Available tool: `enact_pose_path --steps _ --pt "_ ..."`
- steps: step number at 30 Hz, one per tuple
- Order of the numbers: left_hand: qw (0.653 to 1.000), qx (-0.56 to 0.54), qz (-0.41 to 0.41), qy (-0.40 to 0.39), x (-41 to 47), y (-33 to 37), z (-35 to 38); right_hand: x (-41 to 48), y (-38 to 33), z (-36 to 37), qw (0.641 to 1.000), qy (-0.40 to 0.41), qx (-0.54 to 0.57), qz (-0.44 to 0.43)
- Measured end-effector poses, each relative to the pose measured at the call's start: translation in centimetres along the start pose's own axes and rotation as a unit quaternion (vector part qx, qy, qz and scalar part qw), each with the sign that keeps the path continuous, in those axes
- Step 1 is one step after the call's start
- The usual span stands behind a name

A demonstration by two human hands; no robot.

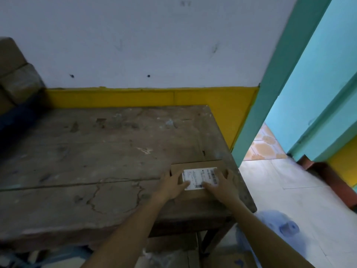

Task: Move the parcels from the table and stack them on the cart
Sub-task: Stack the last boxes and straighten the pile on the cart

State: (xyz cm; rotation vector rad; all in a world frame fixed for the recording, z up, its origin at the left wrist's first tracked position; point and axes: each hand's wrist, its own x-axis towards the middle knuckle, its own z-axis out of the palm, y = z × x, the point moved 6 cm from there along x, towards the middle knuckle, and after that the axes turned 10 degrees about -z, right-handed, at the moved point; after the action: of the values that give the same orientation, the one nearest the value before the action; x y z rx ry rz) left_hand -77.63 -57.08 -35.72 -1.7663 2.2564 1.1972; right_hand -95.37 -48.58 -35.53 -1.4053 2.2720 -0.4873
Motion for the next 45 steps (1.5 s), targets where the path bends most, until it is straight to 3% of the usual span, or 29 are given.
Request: enact_pose_path --steps 10,19,27,35,45 --pt "0.999 -0.040 -0.028 0.022 -0.1 0.1 0.2 0.1 -0.8 -0.4 0.999 -0.008 0.043 0.019" --pt "0.981 -0.152 -0.031 0.117 -1.5 0.3 -6.3 1.3 -7.0 -4.1 0.998 0.016 -0.012 -0.066" --pt "0.959 -0.180 -0.014 0.217 -6.1 -2.2 -15.1 0.1 -15.3 -4.9 0.988 0.048 0.035 -0.142" --pt "0.944 -0.183 -0.007 0.274 -14.7 -11.0 -23.2 -6.3 -27.7 -2.1 0.968 0.093 0.071 -0.221" --pt "0.933 -0.174 -0.020 0.315 -24.2 -24.5 -32.4 -13.8 -42.8 4.6 0.962 0.078 0.078 -0.251"
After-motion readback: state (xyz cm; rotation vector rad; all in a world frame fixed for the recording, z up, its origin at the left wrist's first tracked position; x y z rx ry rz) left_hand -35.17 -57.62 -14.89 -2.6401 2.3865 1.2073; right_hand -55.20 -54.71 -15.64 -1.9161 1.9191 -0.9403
